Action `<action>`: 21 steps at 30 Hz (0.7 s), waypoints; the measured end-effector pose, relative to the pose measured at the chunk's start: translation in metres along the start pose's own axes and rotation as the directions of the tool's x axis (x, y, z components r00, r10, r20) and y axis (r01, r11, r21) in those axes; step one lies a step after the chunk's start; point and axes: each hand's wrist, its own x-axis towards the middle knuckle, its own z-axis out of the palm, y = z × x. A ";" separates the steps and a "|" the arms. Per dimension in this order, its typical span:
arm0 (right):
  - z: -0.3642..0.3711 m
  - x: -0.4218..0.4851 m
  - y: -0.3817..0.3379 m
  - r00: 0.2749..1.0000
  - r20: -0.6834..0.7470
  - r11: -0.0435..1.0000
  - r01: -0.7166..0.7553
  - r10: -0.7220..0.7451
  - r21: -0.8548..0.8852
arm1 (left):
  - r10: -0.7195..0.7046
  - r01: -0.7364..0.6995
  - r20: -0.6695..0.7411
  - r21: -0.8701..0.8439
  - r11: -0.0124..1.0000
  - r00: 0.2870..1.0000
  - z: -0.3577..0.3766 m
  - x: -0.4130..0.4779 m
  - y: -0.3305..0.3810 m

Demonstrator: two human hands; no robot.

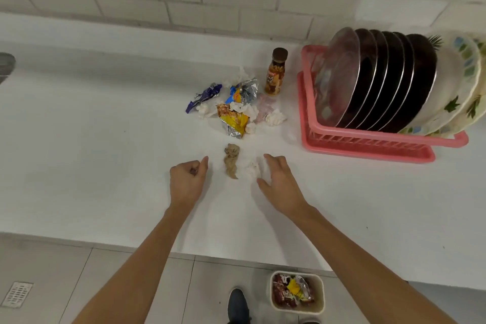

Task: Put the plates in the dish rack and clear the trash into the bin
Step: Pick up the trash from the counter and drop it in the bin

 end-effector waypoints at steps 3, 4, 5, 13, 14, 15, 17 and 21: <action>0.007 0.018 -0.012 0.998 0.050 0.994 0.029 -0.023 -0.110 | -0.019 0.018 -0.010 -0.063 0.998 1.000 0.002 0.001 -0.001; 0.010 0.023 -0.016 0.997 0.067 0.990 0.055 -0.047 -0.132 | -0.009 0.009 -0.008 -0.075 0.997 1.000 0.002 0.001 -0.003; 0.011 0.028 -0.017 0.994 0.079 0.988 0.079 -0.069 -0.136 | -0.006 0.005 -0.010 -0.085 0.996 1.000 0.001 0.001 -0.004; 0.003 0.040 -0.027 0.977 -0.099 0.982 0.189 -0.187 0.006 | 0.011 -0.016 -0.039 -0.128 0.992 0.999 0.000 0.004 -0.005; 0.004 0.042 -0.033 0.963 -0.108 0.969 0.247 -0.246 -0.006 | 0.010 -0.016 -0.044 -0.133 0.991 0.999 0.000 0.004 -0.006; 0.007 0.045 -0.039 0.950 -0.099 0.955 0.295 -0.297 -0.031 | 0.009 -0.015 -0.043 -0.137 0.990 0.999 0.000 0.005 -0.006; 0.015 0.051 -0.048 0.937 -0.052 0.933 0.337 -0.345 -0.129 | 0.009 -0.015 -0.044 -0.131 0.991 0.999 0.001 0.006 -0.008; 0.040 0.053 -0.058 0.959 0.010 0.920 0.274 -0.283 -0.280 | 0.027 -0.034 -0.055 -0.130 0.991 0.998 0.002 0.007 -0.010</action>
